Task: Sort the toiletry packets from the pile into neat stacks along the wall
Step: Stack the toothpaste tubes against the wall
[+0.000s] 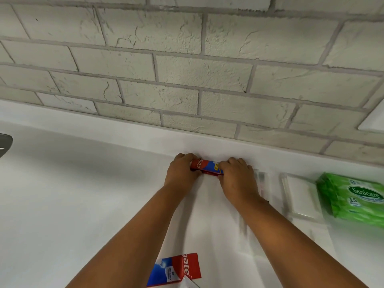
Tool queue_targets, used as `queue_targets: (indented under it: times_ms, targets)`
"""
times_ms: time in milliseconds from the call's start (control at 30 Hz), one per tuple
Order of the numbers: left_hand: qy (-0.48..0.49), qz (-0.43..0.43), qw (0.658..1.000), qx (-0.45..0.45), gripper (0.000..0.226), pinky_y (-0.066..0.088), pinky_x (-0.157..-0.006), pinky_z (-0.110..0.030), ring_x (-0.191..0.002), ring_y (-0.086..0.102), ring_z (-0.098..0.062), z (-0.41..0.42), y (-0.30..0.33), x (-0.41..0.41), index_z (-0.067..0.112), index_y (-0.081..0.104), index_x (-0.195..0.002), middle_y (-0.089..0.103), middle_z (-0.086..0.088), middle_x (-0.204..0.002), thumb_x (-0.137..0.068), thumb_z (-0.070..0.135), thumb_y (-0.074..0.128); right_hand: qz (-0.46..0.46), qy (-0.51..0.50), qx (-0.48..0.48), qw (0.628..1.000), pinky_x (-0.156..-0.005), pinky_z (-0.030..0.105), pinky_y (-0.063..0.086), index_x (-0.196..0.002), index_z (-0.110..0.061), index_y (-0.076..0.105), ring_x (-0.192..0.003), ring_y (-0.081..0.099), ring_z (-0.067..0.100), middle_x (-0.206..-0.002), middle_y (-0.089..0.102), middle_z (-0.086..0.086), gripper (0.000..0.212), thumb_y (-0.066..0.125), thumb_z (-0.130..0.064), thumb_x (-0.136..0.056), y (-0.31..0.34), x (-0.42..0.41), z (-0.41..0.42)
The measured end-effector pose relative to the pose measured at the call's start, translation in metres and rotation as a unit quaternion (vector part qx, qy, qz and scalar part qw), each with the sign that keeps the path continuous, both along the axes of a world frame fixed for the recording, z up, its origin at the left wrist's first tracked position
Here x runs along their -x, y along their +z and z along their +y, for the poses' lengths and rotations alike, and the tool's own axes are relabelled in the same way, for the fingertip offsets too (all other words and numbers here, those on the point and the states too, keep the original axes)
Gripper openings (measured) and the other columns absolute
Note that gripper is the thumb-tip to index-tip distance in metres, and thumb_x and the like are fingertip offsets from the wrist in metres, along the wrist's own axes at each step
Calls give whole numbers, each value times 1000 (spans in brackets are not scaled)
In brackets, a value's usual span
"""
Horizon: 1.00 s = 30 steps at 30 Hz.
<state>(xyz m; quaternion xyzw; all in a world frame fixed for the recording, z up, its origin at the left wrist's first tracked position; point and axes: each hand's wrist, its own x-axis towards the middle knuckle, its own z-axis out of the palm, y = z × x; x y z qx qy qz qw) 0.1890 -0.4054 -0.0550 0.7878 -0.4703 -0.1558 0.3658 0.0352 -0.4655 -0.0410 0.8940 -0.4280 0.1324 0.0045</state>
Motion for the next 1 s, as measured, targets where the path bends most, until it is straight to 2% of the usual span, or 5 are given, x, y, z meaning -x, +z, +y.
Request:
queue_targets:
  times_ms: [267, 500, 700, 867, 1000]
  targets:
    - [15, -5, 1000, -1, 35, 48, -89, -28, -99, 60, -21, 3, 0, -4, 18, 59, -117, 55, -5, -117, -83, 15, 69, -10, 5, 2, 1000, -81, 36, 37, -114, -17, 63, -104, 49, 27, -109, 58, 6, 27, 60, -28, -89, 4, -2, 3]
    - [27, -39, 999, 16, 37, 47, -87, -26, -106, 57, -20, 48, 22, 12, 18, 57, -122, 53, -3, -122, -88, 29, 65, -33, 40, -93, 994, -101, 37, 37, -124, -26, 57, -119, 44, 24, -125, 55, 0, 37, 58, -40, -90, 25, 5, 41]
    - [10, -48, 999, -7, 30, 47, -84, -24, -99, 60, -17, 124, 53, 46, 20, 62, -118, 56, -3, -122, -91, 33, 60, -71, 111, -182, 974, -92, 38, 48, -113, -28, 65, -109, 56, 20, -114, 64, -4, 32, 64, -43, -85, 42, 37, 100]
    - [-27, -21, 996, -87, 21, 43, -76, -20, -89, 57, -9, 201, 56, 85, 22, 66, -109, 60, 2, -114, -92, 33, 59, -23, 162, -265, 950, -83, 27, 45, -110, -30, 65, -102, 53, 11, -109, 61, -8, 23, 62, -38, -88, 47, 83, 162]
    - [-38, -12, 988, -146, 19, 43, -75, -19, -92, 58, -9, 244, 50, 116, 22, 68, -105, 63, 6, -111, -91, 32, 62, 60, 169, -302, 936, -86, 26, 49, -117, -30, 63, -103, 55, 9, -115, 59, -7, 32, 65, -40, -86, 43, 115, 191]
